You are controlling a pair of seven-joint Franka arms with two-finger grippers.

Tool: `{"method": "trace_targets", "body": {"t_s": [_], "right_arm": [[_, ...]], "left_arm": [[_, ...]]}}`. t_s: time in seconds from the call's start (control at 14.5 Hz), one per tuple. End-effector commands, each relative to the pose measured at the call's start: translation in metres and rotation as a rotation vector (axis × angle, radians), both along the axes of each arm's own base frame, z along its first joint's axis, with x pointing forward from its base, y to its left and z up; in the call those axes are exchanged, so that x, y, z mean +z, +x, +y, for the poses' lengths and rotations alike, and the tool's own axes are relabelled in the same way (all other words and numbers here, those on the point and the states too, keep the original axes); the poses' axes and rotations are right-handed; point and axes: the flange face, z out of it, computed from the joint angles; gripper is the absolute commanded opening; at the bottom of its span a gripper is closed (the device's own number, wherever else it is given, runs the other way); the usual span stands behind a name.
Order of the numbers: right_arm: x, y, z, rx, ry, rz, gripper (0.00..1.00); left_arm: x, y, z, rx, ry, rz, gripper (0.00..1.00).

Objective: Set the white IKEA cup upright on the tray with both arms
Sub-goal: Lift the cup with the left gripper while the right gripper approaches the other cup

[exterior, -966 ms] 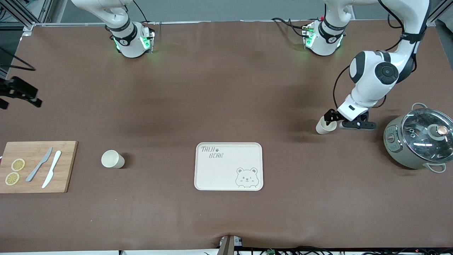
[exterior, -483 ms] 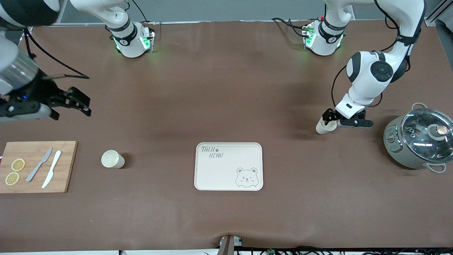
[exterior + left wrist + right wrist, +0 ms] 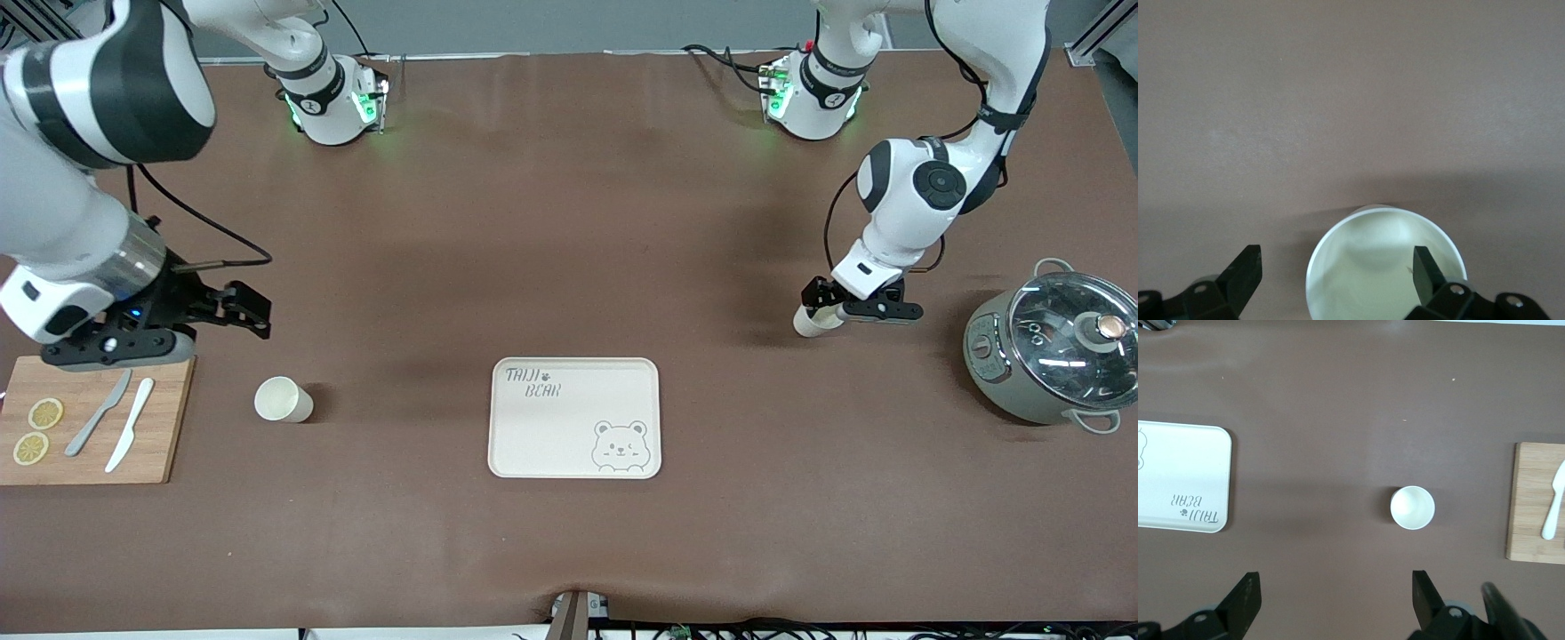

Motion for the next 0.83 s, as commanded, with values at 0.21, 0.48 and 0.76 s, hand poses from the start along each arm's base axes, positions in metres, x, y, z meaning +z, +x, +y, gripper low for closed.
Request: {"method": "trace_targets", "body": {"t_s": [0.21, 0.48, 0.76], "right_arm": [[-0.012, 0.005, 0.023, -0.031, -0.009, -0.01, 1.0], [-0.011, 0.004, 0.027, -0.024, -0.008, -0.012, 1.0], [-0.013, 0.004, 0.033, -0.017, -0.009, -0.012, 1.0]], "left_arm": [[0.002, -0.003, 0.019, 0.008, 0.009, -0.01, 0.0], [-0.001, -0.002, 0.017, 0.008, 0.008, -0.007, 0.0], [-0.004, 0.003, 0.014, 0.014, 0.005, -0.007, 0.0]]}}
